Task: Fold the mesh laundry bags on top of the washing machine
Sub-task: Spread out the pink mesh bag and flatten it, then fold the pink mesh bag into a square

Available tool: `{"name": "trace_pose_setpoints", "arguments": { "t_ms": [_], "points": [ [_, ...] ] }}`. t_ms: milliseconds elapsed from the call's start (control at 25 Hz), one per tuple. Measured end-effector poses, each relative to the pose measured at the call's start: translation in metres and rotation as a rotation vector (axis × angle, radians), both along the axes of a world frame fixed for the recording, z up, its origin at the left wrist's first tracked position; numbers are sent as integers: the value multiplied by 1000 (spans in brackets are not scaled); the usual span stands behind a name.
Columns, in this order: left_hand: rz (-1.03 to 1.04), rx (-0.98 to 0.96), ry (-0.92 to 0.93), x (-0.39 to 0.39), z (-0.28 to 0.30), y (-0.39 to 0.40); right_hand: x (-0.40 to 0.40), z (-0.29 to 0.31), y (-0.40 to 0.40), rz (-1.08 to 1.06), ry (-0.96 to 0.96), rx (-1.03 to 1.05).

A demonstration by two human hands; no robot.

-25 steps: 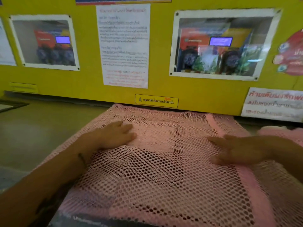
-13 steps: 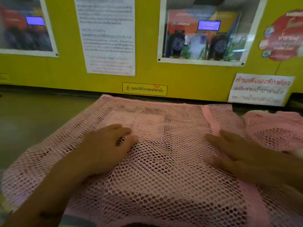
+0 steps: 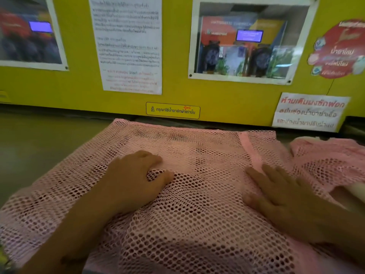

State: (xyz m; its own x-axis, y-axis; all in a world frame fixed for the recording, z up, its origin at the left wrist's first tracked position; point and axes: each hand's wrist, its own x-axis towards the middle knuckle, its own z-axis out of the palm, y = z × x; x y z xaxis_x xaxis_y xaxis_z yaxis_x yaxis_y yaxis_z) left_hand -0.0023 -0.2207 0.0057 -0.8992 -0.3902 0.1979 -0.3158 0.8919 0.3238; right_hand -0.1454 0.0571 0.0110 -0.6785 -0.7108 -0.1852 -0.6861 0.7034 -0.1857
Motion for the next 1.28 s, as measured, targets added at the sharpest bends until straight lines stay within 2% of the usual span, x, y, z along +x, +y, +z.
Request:
{"name": "trace_pose_setpoints", "arguments": {
  "t_ms": [120, 240, 360, 440, 520, 640, 760, 880, 960, 1040, 1160, 1280],
  "points": [
    [-4, -19, -29, 3, 3, -2, 12, 0, 10, -18, 39, -4],
    [-29, -12, 34, 0, 17, 8, 4, 33, 24, -46, 67, -215],
    [-96, -18, 116, -11, 41, 35, -31, 77, 53, -136, 227, -364],
    [-184, -96, 82, -27, 58, 61, -70, 96, 76, -171, 314, -300],
    [-277, -134, 52, -53, 73, 91, -114, 106, 98, -227, 318, -108],
    [-413, -94, 9, -103, 91, 136, -167, 106, 125, -278, 222, 8],
    [-479, 15, -58, -157, 96, 182, -188, 107, 142, -238, 42, 95],
    [-420, -25, -157, -207, 83, 225, -196, 99, 156, -151, 1, 210],
    [-299, -112, -217, -236, 74, 248, -205, 99, 166, -82, 66, 165],
    [-242, -88, -225, -257, 68, 263, -213, 110, 177, -31, 148, 110],
    [-269, 108, -119, -274, 71, 279, -228, 134, 193, 17, 329, 73],
    [-317, 268, 277, -277, 89, 287, -239, 140, 201, -64, 499, 75]
  ]
}}
